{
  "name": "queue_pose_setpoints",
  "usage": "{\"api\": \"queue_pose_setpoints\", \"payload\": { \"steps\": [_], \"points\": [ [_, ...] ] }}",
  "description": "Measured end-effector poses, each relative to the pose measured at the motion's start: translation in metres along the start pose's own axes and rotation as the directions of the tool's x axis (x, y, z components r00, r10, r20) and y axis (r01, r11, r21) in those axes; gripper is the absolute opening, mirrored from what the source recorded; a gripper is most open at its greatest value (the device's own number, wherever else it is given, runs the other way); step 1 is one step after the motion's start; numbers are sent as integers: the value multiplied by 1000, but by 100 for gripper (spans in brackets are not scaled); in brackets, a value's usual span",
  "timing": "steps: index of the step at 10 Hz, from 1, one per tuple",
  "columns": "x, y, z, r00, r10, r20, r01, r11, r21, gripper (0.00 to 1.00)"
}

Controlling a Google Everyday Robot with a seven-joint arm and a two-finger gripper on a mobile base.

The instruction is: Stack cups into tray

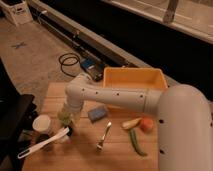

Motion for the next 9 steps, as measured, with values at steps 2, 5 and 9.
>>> {"api": "queue_pose_setpoints", "payload": {
  "steps": [2, 5, 9],
  "points": [
    [10, 1, 11, 1000, 25, 18, -25, 1000, 16, 64],
    [17, 4, 26, 998, 40, 48, -42, 999, 30, 38],
    [19, 4, 25, 998, 52, 38, -53, 998, 43, 2]
  ]
}}
